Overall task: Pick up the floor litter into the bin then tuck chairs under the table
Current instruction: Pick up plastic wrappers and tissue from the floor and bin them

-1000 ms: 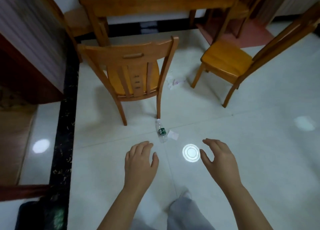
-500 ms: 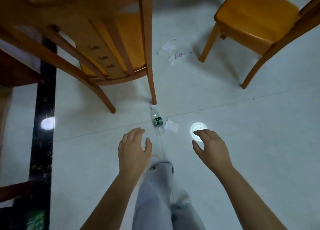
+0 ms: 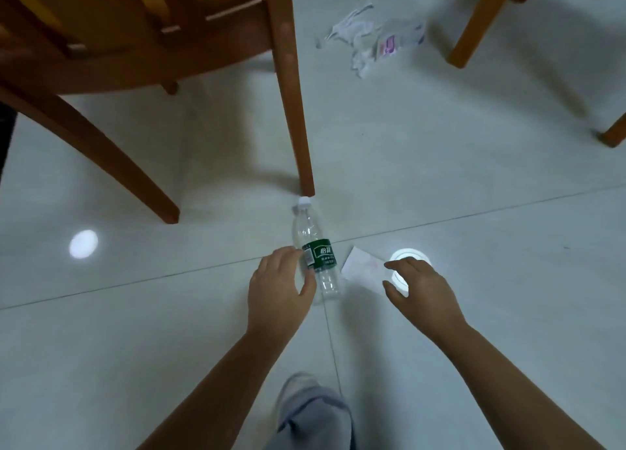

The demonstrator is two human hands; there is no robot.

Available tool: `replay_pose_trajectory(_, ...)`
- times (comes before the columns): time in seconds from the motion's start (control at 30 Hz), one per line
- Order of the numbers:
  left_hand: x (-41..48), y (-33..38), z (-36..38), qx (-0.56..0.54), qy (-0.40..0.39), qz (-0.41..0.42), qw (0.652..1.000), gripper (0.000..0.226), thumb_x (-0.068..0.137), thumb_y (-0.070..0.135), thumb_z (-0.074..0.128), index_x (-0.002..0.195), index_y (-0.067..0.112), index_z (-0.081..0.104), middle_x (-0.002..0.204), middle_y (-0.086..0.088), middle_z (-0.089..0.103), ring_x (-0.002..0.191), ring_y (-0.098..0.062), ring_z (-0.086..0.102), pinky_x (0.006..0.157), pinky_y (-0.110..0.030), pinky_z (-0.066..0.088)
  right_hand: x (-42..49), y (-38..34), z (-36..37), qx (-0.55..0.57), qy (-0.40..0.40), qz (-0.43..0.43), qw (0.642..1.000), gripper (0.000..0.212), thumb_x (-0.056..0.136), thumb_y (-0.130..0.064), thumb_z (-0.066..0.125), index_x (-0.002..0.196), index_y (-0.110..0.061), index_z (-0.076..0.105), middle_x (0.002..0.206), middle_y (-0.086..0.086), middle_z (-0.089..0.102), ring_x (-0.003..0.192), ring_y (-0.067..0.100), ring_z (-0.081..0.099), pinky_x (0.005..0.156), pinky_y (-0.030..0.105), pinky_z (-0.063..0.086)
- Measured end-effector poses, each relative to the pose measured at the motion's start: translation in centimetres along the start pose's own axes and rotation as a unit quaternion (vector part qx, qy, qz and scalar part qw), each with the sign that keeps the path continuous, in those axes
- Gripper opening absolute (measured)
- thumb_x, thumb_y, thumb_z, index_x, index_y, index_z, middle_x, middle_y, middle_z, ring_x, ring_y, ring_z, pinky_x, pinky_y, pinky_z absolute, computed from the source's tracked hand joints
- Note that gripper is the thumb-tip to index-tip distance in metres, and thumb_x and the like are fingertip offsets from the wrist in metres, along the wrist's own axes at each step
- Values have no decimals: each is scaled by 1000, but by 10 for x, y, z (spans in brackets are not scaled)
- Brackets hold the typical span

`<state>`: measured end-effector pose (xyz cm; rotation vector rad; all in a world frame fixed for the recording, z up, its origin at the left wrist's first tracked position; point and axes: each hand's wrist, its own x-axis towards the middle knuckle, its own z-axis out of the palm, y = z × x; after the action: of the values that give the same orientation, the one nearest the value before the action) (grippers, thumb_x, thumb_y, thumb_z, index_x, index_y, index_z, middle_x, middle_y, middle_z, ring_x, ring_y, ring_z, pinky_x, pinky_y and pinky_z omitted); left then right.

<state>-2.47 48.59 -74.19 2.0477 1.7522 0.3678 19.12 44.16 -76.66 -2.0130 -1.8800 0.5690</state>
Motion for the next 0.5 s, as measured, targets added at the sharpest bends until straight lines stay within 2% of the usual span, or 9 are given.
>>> replay_pose_trajectory(0.07, 7, -14, 33, 0, 4, 17, 1000, 38, 80, 32, 52, 104, 5, 63, 107, -11, 66, 95, -28, 61, 82, -32, 43, 14, 19, 28, -1, -9, -3, 1000, 29, 73, -11, 74, 100, -7, 67, 94, 11, 69, 88, 34, 63, 68, 36, 49)
replay_pose_trajectory(0.17, 16, -31, 71, -3, -16, 7, 1000, 39, 82, 28, 61, 114, 7, 58, 117, -11, 61, 104, -28, 56, 87, -37, 45, 31, 40, 58, 2, -26, -3, 1000, 31, 82, -18, 65, 112, -10, 63, 106, 7, 65, 100, 27, 57, 71, 26, 38)
replay_pose_trajectory(0.23, 20, -38, 88, -7, -24, -9, 1000, 46, 82, 31, 62, 120, 8, 54, 123, -10, 56, 108, -27, 52, 89, -39, 45, 41, 48, 71, 6, -49, -8, 999, 31, 84, -20, 62, 114, -12, 61, 109, 5, 63, 103, 24, 54, 71, 23, 35)
replay_pose_trajectory(0.3, 22, -39, 101, -3, -22, -16, 1000, 53, 80, 37, 62, 123, 8, 51, 125, -12, 54, 109, -29, 51, 89, -40, 45, 48, 50, 80, 17, -65, -9, 998, 31, 83, -20, 63, 113, -12, 61, 108, 5, 64, 102, 25, 55, 73, 28, 40)
replay_pose_trajectory(0.4, 23, -36, 113, -5, -54, -43, 998, 68, 78, 45, 63, 134, 13, 41, 135, -10, 45, 119, -27, 44, 95, -38, 40, 47, 52, 88, 30, -92, -14, 995, 30, 79, -16, 68, 108, -9, 65, 101, 9, 66, 95, 30, 58, 75, 37, 47)
replay_pose_trajectory(0.5, 22, -31, 125, -27, -68, -88, 993, 81, 75, 50, 64, 141, 17, 29, 142, -8, 36, 126, -24, 36, 100, -36, 37, 44, 58, 93, 27, -99, -10, 995, 31, 79, -15, 69, 109, -9, 64, 101, 9, 66, 95, 30, 59, 73, 36, 47)
